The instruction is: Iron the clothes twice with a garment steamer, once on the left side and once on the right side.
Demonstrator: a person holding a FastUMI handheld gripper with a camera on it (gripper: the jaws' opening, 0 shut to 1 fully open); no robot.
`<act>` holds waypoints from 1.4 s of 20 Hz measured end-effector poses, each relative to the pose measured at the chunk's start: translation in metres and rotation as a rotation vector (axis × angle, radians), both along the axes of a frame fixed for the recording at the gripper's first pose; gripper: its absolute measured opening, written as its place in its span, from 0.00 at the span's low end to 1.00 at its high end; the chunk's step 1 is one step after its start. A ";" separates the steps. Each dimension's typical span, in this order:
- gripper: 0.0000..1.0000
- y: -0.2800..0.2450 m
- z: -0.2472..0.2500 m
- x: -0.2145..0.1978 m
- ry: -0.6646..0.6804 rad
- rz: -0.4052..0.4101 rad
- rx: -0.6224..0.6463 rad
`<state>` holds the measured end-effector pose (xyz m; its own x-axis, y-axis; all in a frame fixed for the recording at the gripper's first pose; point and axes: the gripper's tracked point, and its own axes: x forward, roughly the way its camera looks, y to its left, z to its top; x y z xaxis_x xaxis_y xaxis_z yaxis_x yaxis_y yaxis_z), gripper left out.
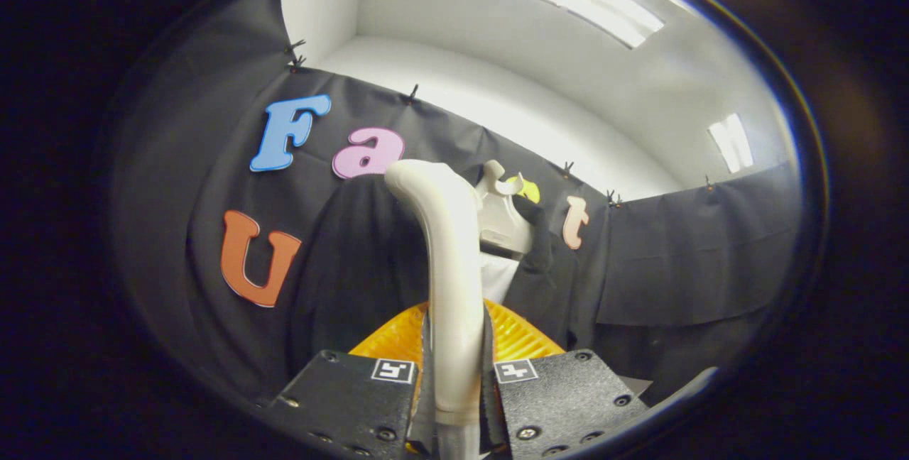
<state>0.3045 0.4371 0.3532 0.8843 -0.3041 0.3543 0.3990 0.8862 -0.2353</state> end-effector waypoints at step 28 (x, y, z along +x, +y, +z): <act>0.28 -0.028 -0.172 -0.019 0.259 -0.021 0.023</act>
<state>0.2851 0.4096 0.1809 0.9380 -0.3290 0.1092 0.3466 0.8846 -0.3119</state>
